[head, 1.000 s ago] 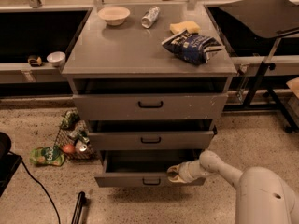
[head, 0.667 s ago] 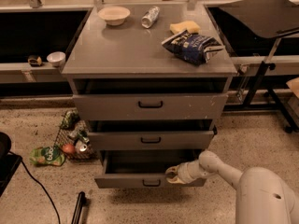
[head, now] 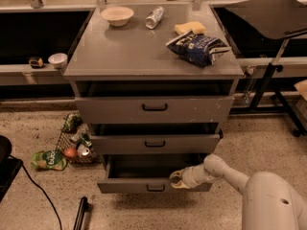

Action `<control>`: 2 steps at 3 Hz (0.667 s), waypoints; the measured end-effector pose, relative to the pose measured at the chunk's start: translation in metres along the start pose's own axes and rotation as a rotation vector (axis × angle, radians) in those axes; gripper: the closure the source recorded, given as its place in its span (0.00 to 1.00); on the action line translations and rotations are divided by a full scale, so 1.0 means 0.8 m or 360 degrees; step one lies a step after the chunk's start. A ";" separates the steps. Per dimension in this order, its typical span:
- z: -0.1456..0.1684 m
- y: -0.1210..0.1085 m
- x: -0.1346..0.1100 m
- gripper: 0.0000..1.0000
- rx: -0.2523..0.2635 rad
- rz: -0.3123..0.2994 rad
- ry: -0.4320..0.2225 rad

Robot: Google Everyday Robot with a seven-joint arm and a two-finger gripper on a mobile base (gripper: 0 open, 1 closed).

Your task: Open bottom drawer

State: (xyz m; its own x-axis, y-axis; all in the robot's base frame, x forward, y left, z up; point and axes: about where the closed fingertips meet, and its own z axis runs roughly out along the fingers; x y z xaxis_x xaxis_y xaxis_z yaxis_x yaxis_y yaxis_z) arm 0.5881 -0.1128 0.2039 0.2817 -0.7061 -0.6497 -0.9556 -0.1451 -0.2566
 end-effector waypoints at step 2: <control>0.000 0.000 0.000 0.00 0.0000 0.0000 0.0000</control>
Offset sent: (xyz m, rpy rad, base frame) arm 0.0000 0.0000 0.0000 0.0000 0.0000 0.0000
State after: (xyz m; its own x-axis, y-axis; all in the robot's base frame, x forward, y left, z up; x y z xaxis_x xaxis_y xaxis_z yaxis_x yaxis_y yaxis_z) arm 0.5881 -0.1128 0.2039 0.2817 -0.7061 -0.6497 -0.9556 -0.1451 -0.2566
